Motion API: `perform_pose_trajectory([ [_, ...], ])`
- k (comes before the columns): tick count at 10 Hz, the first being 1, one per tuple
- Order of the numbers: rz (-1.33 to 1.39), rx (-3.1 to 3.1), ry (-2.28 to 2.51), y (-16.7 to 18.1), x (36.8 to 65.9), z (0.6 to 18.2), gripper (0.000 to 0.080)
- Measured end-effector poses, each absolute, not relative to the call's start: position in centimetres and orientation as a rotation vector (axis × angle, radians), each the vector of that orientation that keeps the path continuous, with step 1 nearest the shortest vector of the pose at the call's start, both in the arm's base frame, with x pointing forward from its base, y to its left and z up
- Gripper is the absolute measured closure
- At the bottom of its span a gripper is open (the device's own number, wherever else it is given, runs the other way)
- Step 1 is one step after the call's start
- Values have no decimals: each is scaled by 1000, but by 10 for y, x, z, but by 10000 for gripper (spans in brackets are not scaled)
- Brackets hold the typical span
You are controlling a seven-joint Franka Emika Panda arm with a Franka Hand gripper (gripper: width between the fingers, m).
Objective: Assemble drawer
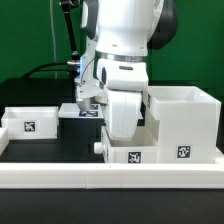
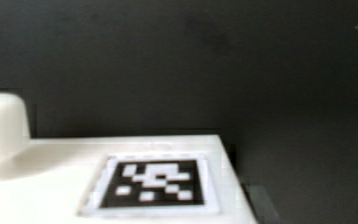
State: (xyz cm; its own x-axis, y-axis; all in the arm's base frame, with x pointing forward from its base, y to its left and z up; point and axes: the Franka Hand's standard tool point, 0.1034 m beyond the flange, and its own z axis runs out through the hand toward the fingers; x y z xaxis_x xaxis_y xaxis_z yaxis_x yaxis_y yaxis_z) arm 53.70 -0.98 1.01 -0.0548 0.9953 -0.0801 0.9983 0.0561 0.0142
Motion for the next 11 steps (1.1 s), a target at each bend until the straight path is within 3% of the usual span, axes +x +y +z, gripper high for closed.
perform_pose_trajectory([
  [10, -63, 2207, 2143, 5, 547, 9, 757],
  [11, -61, 2206, 2144, 5, 547, 9, 679],
])
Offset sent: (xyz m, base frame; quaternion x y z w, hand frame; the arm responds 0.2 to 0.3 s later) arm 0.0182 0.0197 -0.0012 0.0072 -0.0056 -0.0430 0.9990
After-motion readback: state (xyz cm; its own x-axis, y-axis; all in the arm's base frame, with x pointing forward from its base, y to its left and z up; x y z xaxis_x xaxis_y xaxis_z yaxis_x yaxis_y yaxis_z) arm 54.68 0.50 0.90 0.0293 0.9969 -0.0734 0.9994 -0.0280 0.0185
